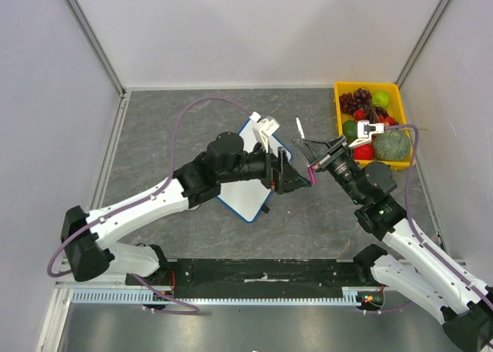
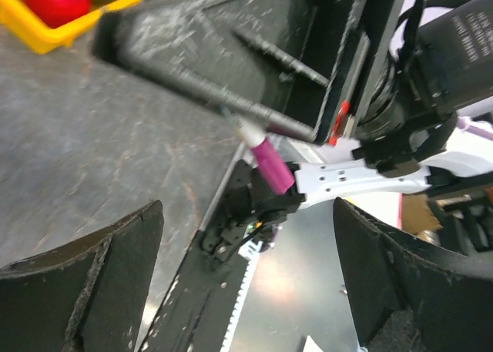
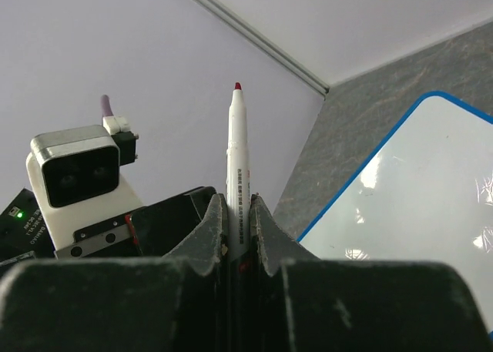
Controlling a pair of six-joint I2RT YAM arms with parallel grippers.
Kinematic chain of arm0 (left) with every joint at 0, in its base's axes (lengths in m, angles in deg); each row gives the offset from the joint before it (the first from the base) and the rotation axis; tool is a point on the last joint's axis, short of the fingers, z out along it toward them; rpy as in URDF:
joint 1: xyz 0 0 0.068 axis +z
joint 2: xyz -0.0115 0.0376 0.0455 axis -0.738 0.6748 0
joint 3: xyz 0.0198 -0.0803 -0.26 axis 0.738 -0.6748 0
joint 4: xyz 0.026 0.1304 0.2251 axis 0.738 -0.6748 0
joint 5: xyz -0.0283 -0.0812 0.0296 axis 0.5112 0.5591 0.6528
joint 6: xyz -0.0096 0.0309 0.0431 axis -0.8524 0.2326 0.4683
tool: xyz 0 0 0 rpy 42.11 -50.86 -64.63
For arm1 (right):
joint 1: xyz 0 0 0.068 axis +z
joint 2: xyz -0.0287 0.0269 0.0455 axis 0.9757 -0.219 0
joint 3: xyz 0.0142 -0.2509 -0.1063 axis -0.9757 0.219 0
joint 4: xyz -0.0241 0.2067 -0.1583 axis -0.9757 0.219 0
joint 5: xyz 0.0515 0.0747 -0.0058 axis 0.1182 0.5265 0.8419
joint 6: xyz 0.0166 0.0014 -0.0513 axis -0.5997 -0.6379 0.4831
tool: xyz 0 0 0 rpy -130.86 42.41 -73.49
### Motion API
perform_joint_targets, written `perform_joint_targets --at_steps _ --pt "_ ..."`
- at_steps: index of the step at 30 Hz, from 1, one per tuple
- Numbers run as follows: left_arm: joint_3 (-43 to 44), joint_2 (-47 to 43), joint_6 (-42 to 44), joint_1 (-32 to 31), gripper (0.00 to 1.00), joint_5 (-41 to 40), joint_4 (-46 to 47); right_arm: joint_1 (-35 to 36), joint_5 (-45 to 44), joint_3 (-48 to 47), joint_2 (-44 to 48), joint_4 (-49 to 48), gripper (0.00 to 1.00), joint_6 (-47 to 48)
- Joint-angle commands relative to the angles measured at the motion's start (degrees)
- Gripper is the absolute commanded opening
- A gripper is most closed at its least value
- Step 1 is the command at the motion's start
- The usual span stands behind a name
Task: Write a sentence on the whiteboard
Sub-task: Adjust the whiteboard marker.
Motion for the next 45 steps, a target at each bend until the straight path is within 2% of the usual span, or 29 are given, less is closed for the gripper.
perform_joint_targets --at_steps 1,6,8,15,17,18,20,24,26,27,28,29,30,32,35,38,39,40,41,44,45 --pt "5.5 5.8 -7.1 0.5 0.91 11.9 13.0 0.1 -5.1 -2.2 1.6 1.3 0.0 -1.4" --pt "6.2 9.2 -8.0 0.5 0.73 14.8 16.7 0.0 -7.1 -2.8 2.6 3.4 0.0 -1.1" --pt "6.3 10.0 -7.9 0.5 0.68 15.0 16.7 0.0 -8.2 -2.7 3.2 3.5 0.0 -1.3" --pt "6.2 11.5 -7.5 0.8 0.23 14.8 17.6 0.0 -7.0 -3.9 2.4 4.4 0.04 -1.2" --pt "6.2 11.9 -7.7 1.1 0.14 14.8 17.7 0.0 -6.6 -4.1 2.3 4.5 0.04 -1.2" --pt "6.0 12.1 -7.7 1.3 0.08 15.0 17.9 0.0 -6.4 -4.2 2.3 4.6 0.06 -0.8" --pt "5.5 12.1 -7.7 1.5 0.02 14.9 18.0 0.0 -6.1 -4.6 2.3 5.0 0.18 0.2" --pt "4.0 10.6 -7.2 2.2 0.02 14.9 17.9 0.0 -5.4 -5.6 2.2 6.3 0.47 2.5" --pt "3.3 9.1 -6.1 2.7 0.02 14.8 16.9 0.1 -4.9 -6.1 2.3 7.2 0.52 4.0" --pt "3.1 8.5 -5.6 2.7 0.02 14.8 16.0 0.0 -4.7 -6.4 2.2 7.6 0.5 4.6" --pt "2.8 8.0 -5.0 3.0 0.02 14.7 15.2 0.0 -4.0 -6.8 2.0 7.8 0.44 5.1" --pt "2.5 7.3 -4.4 3.2 0.02 14.6 14.5 0.0 -3.4 -7.1 1.6 7.9 0.28 5.5" --pt "2.1 6.6 -4.0 3.3 0.02 14.6 13.9 0.0 -2.7 -7.3 1.1 8.1 0.17 5.7" --pt "1.8 5.2 -2.8 3.6 0.02 14.3 11.8 0.0 -2.1 -7.8 0.4 8.2 0.2 6.3" --pt "1.2 3.1 -1.0 4.1 0.02 13.8 8.0 0.0 -2.1 -8.5 0.5 9.9 0.36 7.8" --pt "0.9 1.0 0.4 4.4 0.02 13.6 4.6 -0.1 -0.6 -9.3 0.3 10.6 0.37 10.0" --pt "0.7 0.5 0.9 4.5 0.02 13.5 3.7 -0.1 0.7 -9.9 -0.2 10.5 0.2 10.6" --pt "0.8 0.0 1.4 4.4 0.02 13.4 2.7 -0.1 2.0 -10.5 -0.9 10.7 0.08 11.1" --pt "0.8 -0.7 2.1 4.4 0.07 13.3 2.7 -0.1 3.5 -11.2 -1.8 10.7 0.0 11.2" --pt "1.3 -2.6 5.4 4.4 0.54 12.7 -2.6 -0.2 8.3 -12.8 -4.9 10.8 0.0 11.8" --pt "1.8 -3.2 6.9 4.4 0.62 12.0 -4.9 -0.3 10.1 -13.3 -6.0 10.9 0.0 12.3"
